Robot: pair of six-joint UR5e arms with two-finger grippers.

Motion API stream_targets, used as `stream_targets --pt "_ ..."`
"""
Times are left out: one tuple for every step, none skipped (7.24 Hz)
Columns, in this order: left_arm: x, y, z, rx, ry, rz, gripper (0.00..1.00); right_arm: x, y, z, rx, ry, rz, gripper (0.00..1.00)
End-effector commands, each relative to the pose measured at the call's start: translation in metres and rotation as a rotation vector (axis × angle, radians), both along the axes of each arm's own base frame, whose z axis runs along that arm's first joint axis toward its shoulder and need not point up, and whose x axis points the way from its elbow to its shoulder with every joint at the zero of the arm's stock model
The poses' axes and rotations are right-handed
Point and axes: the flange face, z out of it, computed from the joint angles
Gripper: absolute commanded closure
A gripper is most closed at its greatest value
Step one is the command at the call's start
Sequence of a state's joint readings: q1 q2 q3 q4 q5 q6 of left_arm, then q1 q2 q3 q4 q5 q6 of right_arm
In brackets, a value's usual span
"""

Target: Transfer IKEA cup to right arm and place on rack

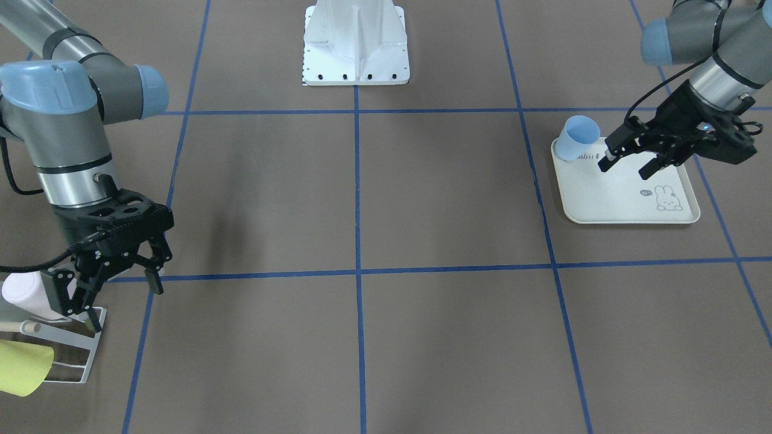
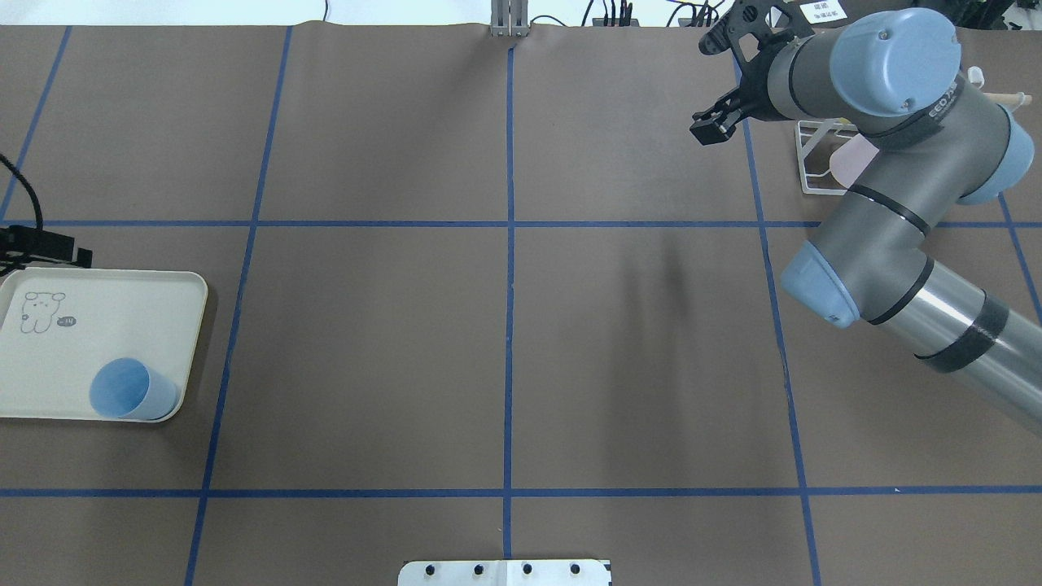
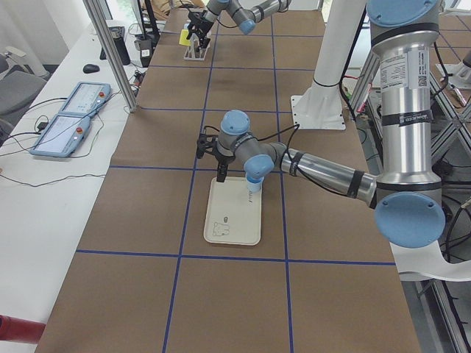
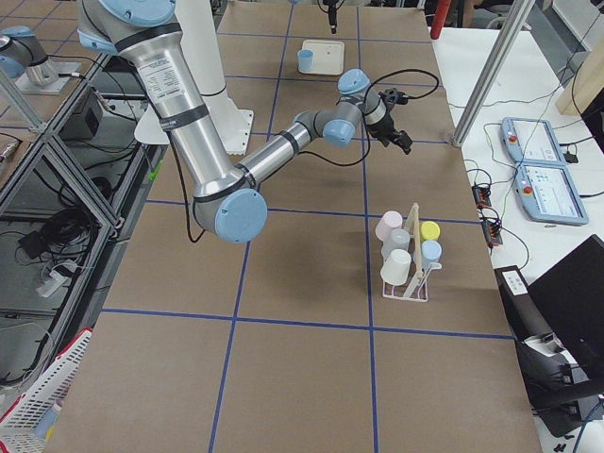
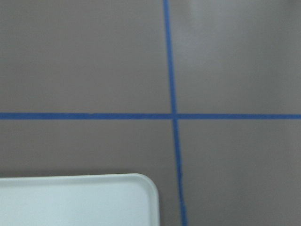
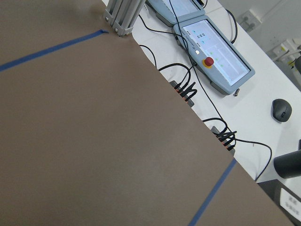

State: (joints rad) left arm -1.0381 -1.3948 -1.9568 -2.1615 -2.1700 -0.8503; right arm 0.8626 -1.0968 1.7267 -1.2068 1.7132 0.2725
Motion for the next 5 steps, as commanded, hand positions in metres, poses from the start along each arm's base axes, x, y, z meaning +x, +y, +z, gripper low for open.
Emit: stream_targets --pt "0.019 0.04 0.03 -0.021 -0.071 0.076 0.0 -0.009 0.03 -0.034 -0.16 -0.032 -0.094 0.0" --pt "0.038 0.05 0.032 -0.023 -0.08 0.113 0.0 -0.012 0.037 -0.034 -0.199 -0.026 -0.125 0.0" --pt "0.057 0.06 0.032 -0.046 -0.078 0.133 0.0 -0.013 0.039 -0.034 -0.207 -0.032 -0.14 0.0" --pt "0.069 0.067 0.032 -0.065 -0.073 0.148 0.0 -0.015 0.04 -0.034 -0.208 -0.032 -0.143 0.0" --pt "0.074 0.071 0.033 -0.071 -0.075 0.163 0.0 -0.015 0.04 -0.034 -0.208 -0.032 -0.143 0.0"
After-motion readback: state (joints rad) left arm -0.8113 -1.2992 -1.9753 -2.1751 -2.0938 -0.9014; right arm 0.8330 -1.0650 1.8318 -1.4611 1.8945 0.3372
